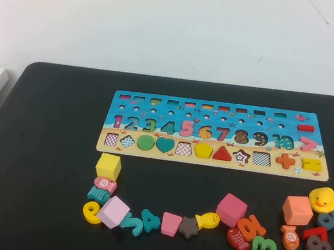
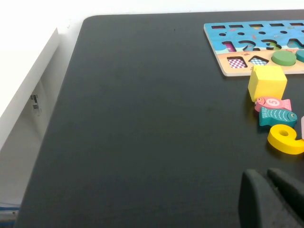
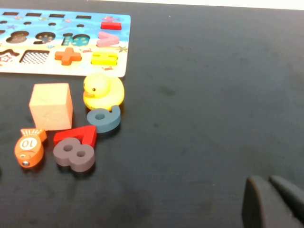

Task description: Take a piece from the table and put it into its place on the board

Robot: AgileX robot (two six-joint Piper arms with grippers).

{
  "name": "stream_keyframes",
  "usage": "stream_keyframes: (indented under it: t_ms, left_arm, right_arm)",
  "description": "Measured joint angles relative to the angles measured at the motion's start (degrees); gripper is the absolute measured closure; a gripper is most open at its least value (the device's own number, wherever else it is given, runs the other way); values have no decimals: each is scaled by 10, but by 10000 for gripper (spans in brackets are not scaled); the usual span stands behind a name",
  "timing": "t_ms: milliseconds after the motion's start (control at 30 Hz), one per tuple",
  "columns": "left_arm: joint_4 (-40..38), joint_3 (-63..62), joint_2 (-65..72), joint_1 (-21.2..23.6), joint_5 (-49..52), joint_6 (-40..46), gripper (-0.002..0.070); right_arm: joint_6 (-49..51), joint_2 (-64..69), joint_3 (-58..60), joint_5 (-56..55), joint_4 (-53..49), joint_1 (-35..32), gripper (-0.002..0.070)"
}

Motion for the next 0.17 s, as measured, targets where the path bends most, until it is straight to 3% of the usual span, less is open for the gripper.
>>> stream_keyframes:
  t_ms: [167]
  left_arm:
    - [0, 0, 0, 0, 0, 0, 676]
  right_arm:
    - [0, 0, 0, 0, 0, 0, 657]
